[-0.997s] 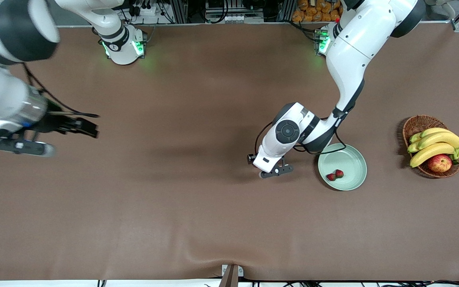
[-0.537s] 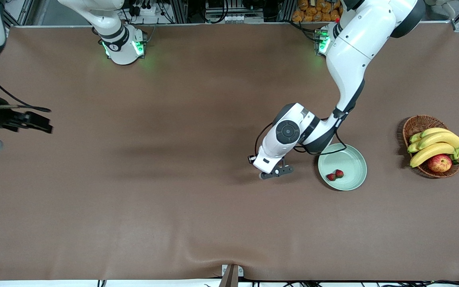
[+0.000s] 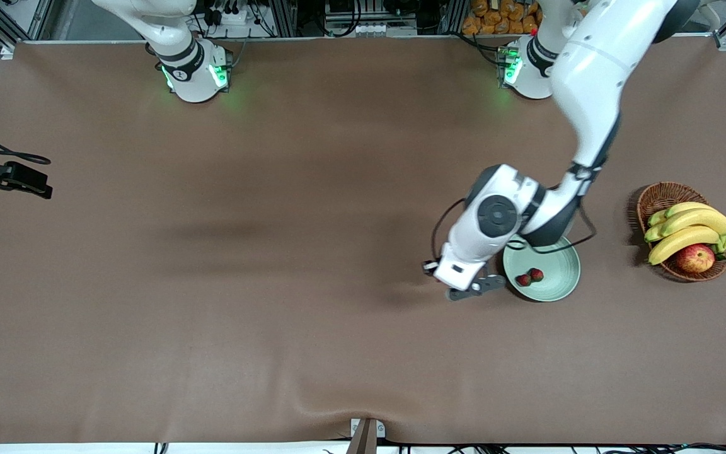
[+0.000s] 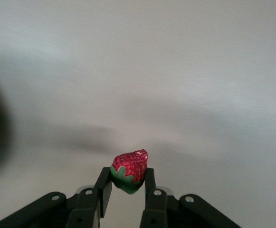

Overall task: Collect all strawberries into plate
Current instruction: 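Drop the third strawberry onto the plate with the left gripper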

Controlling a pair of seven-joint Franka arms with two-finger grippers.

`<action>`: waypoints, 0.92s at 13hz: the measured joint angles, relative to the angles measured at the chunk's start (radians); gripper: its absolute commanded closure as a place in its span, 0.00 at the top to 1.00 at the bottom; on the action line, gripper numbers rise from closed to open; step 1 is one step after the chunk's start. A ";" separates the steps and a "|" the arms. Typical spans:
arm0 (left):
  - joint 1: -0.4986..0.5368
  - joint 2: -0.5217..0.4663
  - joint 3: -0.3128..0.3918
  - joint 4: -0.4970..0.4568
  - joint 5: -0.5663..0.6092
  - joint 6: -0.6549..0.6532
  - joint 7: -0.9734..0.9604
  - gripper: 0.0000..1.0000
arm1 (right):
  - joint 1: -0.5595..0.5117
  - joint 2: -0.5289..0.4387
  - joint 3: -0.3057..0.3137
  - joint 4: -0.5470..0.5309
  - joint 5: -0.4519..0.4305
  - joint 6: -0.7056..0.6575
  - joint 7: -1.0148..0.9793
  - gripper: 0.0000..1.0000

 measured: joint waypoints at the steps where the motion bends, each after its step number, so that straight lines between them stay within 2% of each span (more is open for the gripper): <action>1: 0.035 -0.023 0.001 -0.011 0.000 -0.044 0.064 0.00 | 0.018 0.000 -0.019 -0.001 0.000 -0.001 -0.004 1.00; 4: 0.149 -0.075 0.003 -0.094 0.001 -0.093 0.244 0.00 | 0.060 0.000 -0.055 -0.004 0.000 -0.002 -0.025 1.00; 5: 0.183 -0.083 0.004 -0.124 0.002 -0.093 0.299 0.04 | 0.073 0.000 -0.066 -0.004 0.000 -0.002 -0.028 1.00; 6: 0.215 -0.085 0.004 -0.148 0.002 -0.093 0.349 0.20 | 0.094 0.000 -0.085 -0.005 0.000 -0.002 -0.031 1.00; 7: 0.244 -0.085 0.005 -0.169 0.002 -0.093 0.394 0.64 | 0.112 0.000 -0.100 -0.005 0.000 -0.002 -0.032 1.00; 8: 0.266 -0.085 0.005 -0.183 0.002 -0.092 0.426 1.00 | 0.121 0.000 -0.109 -0.005 0.000 -0.002 -0.032 1.00; 12: 0.296 -0.112 0.001 -0.186 0.002 -0.094 0.458 1.00 | 0.125 -0.003 -0.125 -0.005 0.011 -0.005 -0.035 1.00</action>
